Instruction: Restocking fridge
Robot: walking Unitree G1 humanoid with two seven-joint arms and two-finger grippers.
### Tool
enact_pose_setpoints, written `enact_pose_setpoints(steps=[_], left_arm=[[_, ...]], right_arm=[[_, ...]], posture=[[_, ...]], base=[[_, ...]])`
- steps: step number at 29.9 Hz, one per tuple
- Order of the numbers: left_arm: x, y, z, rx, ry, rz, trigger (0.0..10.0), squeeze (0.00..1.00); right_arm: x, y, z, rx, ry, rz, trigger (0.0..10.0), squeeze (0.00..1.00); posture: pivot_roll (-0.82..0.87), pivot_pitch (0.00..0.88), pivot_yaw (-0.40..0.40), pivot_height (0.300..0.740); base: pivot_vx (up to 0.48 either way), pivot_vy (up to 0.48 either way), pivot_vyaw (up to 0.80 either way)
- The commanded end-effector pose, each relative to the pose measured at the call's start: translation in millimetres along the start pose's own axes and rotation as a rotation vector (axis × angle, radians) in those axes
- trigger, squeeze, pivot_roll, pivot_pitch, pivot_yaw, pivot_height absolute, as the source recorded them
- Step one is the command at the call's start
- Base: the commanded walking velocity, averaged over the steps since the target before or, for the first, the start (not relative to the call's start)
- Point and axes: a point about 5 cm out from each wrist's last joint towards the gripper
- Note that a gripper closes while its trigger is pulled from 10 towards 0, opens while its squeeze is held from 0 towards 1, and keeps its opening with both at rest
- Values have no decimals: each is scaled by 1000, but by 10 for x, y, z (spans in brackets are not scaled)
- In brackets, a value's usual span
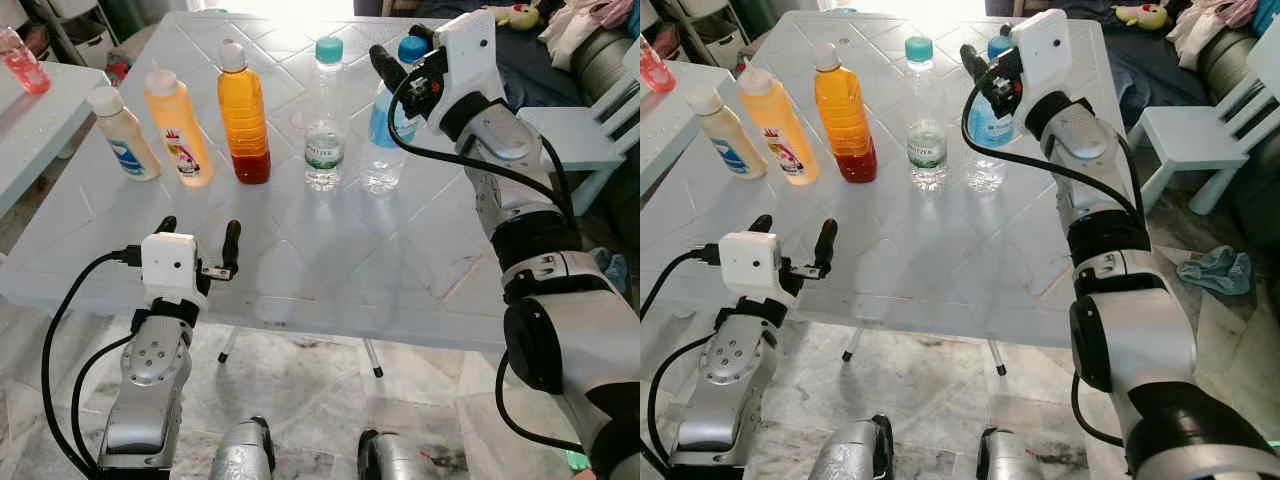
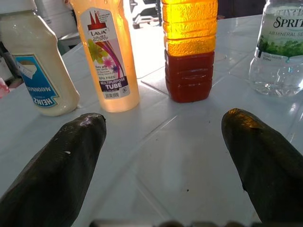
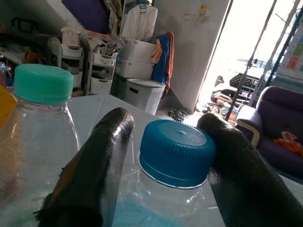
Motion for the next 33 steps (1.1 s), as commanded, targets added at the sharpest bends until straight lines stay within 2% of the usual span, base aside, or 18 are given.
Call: enact_pose_setpoints(steps=[1,8,18,24,25,26,29,33], left_arm=[[-6,-1,-8,7,8,-2,10000,0],[-1,-7,-27,7,16,-5,10000,0],[-8,-59,-137,2,73,8,10000,0],[-42,-37,-123,0,73,23,10000,0],[-56,-21,-120,3,75,31,10000,0],[-56,-21,-120,3,75,31,10000,0],[-79,-45,-169,-1,88,36,10000,0],[31,-90,-174,-11,84,28,10000,0]], right_arm=[[18,1,12,6,-8,11,0,0],[-4,13,-68,52,41,-3,0,0],[-133,39,-141,11,95,-75,0,0],[-287,301,-10,5,4,-89,0,0],[-387,439,-13,6,-20,-97,0,0],[-387,439,-13,6,-20,-97,0,0],[-675,757,-50,44,-40,-133,0,0],[-717,834,-69,1,-27,-178,39,0]], posture=[[109,166,44,740],[109,157,41,740],[94,141,39,740],[107,141,25,740],[110,142,27,740],[110,142,27,740],[121,131,10,740],[81,133,-17,740]], base=[[0,0,0],[0,0,0],[0,0,0],[0,0,0],[0,0,0],[0,0,0],[0,0,0],[0,0,0]])
Point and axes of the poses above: a point about 5 cm out from each wrist's last joint towards the gripper, its own x axis pointing out of the wrist towards the gripper, its own z axis along the axis of the wrist's last joint, y = z × x, and after that the axes turned 11 degrees about -x, right-handed
